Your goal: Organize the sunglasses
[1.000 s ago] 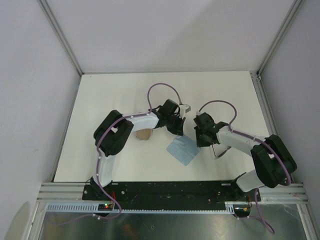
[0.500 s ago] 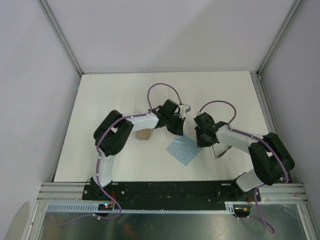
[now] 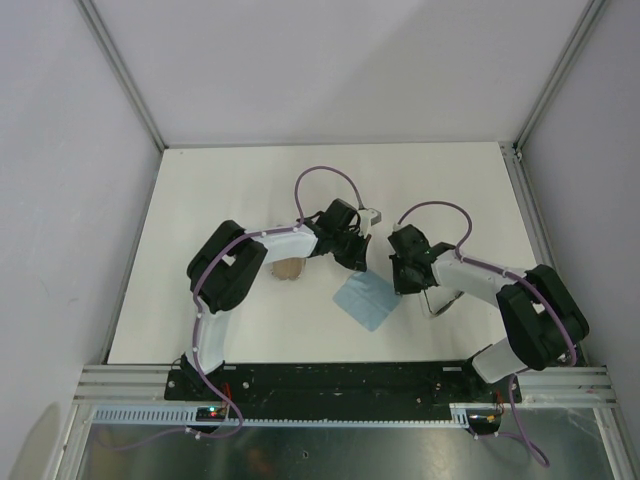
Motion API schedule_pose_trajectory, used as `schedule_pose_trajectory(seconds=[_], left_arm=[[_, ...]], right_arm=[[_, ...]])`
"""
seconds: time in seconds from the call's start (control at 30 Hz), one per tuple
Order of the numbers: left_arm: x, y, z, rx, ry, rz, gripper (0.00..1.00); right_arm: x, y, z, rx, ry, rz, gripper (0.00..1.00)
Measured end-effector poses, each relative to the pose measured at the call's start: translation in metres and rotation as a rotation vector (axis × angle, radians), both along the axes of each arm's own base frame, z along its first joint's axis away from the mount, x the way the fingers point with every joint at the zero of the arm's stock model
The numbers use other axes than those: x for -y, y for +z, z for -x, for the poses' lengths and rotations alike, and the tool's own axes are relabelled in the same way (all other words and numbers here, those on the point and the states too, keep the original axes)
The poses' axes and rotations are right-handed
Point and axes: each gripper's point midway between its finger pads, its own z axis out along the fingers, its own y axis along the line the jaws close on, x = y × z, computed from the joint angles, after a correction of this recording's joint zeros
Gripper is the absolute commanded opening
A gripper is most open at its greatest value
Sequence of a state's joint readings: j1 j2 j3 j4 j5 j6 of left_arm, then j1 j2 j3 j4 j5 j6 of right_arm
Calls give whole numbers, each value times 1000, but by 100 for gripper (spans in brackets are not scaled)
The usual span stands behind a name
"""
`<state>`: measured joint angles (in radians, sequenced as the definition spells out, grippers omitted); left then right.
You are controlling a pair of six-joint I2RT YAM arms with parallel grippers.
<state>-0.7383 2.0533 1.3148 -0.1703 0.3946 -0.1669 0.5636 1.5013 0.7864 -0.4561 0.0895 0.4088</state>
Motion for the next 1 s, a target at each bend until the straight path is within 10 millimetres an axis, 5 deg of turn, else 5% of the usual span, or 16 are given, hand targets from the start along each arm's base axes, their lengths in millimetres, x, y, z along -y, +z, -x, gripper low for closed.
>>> schedule_pose_trajectory(seconds=[0.57, 1.0], left_arm=[[-4, 2, -33, 75, 109, -49, 0], [-18, 2, -20, 83, 115, -44, 0]], right_arm=[[6, 26, -44, 71, -22, -29, 0], [-1, 26, -27, 30, 28, -7, 0]])
